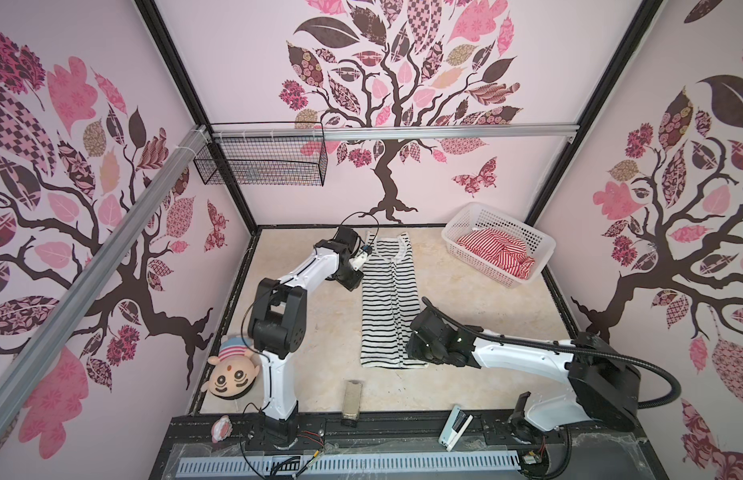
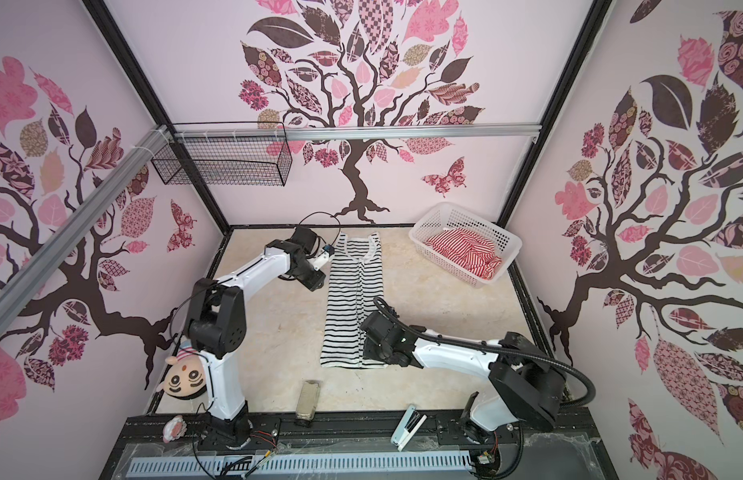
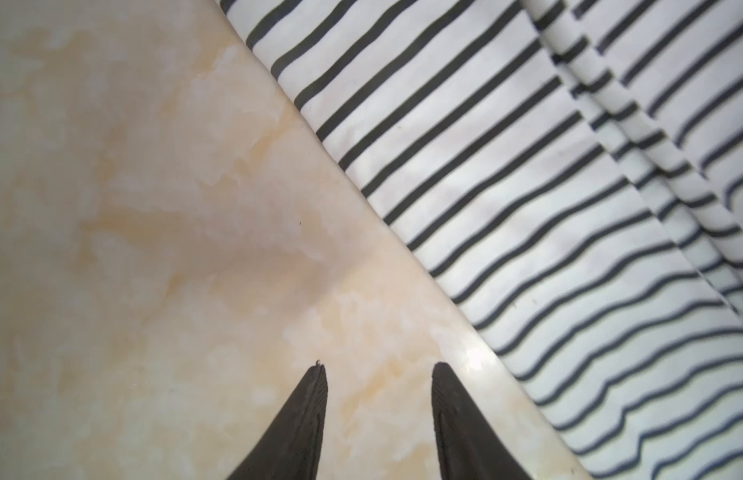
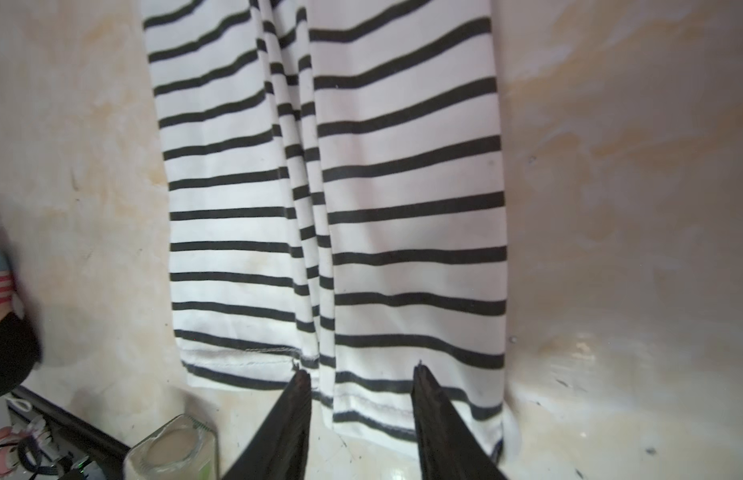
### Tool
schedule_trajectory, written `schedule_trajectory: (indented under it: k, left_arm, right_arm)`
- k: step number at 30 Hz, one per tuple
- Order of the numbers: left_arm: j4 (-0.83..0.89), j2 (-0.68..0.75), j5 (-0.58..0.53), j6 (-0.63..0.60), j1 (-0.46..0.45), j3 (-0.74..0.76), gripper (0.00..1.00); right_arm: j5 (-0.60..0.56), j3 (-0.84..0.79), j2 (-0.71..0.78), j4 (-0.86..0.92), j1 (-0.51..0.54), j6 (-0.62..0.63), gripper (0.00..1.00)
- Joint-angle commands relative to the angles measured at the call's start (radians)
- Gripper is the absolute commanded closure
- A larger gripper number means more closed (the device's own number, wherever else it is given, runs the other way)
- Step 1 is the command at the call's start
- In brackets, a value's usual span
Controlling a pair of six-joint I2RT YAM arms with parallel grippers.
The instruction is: Fold and stack the tank tops
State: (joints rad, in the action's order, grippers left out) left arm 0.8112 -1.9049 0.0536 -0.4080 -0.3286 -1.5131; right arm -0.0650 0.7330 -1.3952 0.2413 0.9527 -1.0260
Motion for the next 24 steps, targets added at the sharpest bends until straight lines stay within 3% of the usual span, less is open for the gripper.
schedule_trajectory:
  k: [1, 5, 8, 11, 18, 24]
  left_arm:
    - [-0.04, 0.124, 0.057, -0.072, -0.011, 0.158, 0.54]
    - [-0.103, 0.262, 0.036, -0.11, -0.04, 0.35, 0.52]
    - [-0.156, 0.35, 0.017, -0.112, -0.073, 0.468, 0.52]
    - [-0.18, 0.42, 0.017, -0.103, -0.118, 0.553, 0.51]
    - [-0.216, 0.535, -0.017, -0.079, -0.26, 0.672, 0.5]
    - [-0.202, 0.564, 0.021, -0.07, -0.305, 0.703, 0.49]
  right_arm:
    - [-0.029, -0.034, 0.048, 0.09, 0.004, 0.006, 0.56]
    - [-0.015, -0.095, 0.067, 0.074, 0.004, 0.002, 0.54]
    - [-0.013, -0.119, 0.071, 0.068, 0.003, -0.006, 0.4]
    - [-0.004, -0.144, 0.071, 0.036, 0.003, -0.018, 0.36]
    - [0.051, -0.158, 0.01, -0.031, 0.004, -0.026, 0.43]
    - [0.064, -0.17, -0.015, -0.053, 0.004, -0.029, 0.57]
